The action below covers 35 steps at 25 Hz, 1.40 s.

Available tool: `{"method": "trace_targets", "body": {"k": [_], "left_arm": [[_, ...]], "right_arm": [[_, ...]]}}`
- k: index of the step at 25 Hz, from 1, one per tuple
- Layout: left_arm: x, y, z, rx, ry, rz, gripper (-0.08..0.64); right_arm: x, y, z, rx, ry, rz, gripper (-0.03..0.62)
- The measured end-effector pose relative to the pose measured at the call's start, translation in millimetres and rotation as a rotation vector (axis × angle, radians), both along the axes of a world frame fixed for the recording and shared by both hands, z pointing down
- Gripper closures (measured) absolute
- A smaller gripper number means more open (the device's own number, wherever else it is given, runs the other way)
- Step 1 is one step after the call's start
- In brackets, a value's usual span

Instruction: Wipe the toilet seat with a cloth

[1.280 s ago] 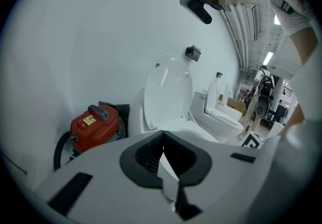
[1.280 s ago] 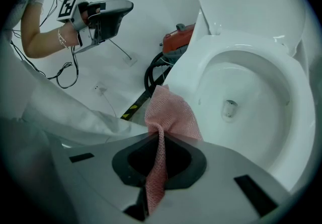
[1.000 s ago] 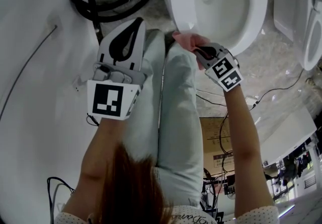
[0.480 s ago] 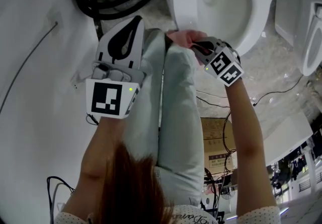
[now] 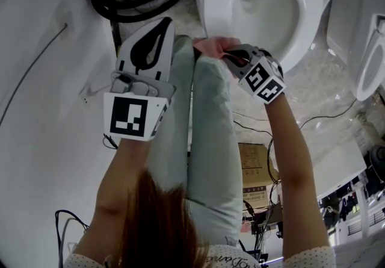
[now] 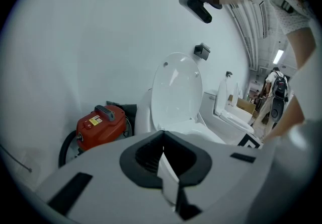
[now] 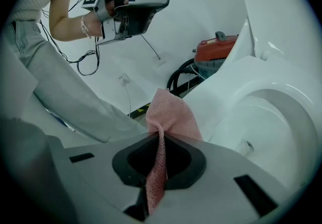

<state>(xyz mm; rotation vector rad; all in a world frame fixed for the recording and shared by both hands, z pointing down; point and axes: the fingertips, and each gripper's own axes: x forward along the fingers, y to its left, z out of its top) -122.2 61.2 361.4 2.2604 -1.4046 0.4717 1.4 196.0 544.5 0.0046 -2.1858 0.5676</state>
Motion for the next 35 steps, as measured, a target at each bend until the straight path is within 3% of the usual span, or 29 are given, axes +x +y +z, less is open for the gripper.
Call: {"method": "trace_targets", "body": {"k": [18,29,35], "left_arm": [[15,-24,-4,-0.002,0.002,-0.066,0.558],[18,-27,-1,-0.014,-0.016,-0.09,0.558],[15,-28,-1,0.01,-0.037,-0.089,0.558]], "right_arm": [[-17,-50,-2,0.034,-0.032,-0.013,0.569],[-34,-78,-3,0.09,-0.081,-0.027,0.569],[-44,-95,-4,0.135,-0.087,0.011,0.569]]}}
